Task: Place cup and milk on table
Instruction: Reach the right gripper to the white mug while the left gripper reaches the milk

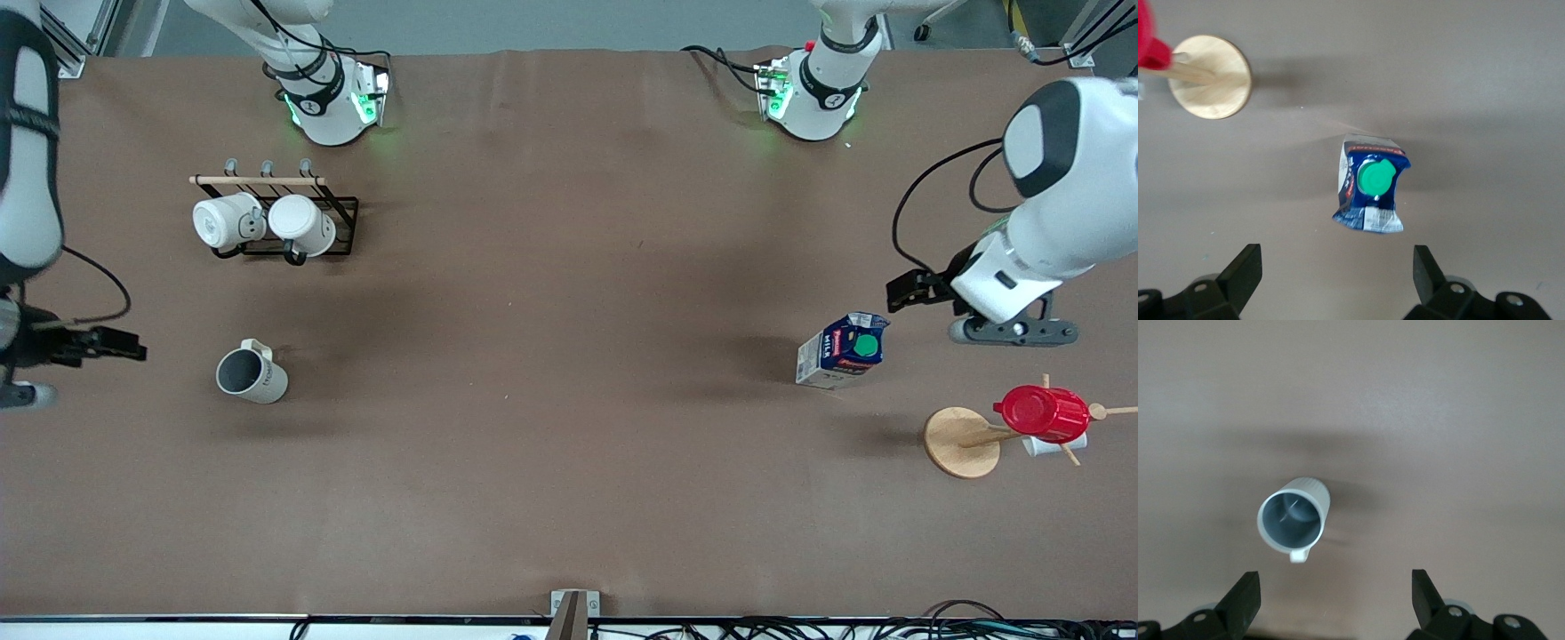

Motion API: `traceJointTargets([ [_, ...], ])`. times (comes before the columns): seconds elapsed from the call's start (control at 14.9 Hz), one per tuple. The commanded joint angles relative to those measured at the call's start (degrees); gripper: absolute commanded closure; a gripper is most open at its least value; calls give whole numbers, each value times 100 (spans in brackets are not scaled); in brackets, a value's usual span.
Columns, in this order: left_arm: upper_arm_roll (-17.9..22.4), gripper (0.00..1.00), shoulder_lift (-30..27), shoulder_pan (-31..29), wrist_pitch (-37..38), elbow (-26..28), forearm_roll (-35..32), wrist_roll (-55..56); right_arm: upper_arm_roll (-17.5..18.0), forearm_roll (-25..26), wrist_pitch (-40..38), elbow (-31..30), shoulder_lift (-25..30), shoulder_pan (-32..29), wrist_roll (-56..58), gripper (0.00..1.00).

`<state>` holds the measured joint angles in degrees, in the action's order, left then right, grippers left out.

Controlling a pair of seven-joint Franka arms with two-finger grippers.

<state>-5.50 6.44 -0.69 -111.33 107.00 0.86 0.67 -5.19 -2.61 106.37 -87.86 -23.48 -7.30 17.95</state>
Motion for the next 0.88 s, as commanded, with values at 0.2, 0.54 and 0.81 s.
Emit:
traceJointTargets([
  [0.2,-39,0,463,139,-837,295,64,-102,62,-125,1884,-1529,-69,26,586,0],
  [0.54,-74,3,762,130,-1075,295,64,-233,97,-125,2634,-2217,-78,158,666,0],
  [0.81,-74,16,771,112,-1084,479,64,-286,97,-134,3048,-2297,-280,202,657,3],
])
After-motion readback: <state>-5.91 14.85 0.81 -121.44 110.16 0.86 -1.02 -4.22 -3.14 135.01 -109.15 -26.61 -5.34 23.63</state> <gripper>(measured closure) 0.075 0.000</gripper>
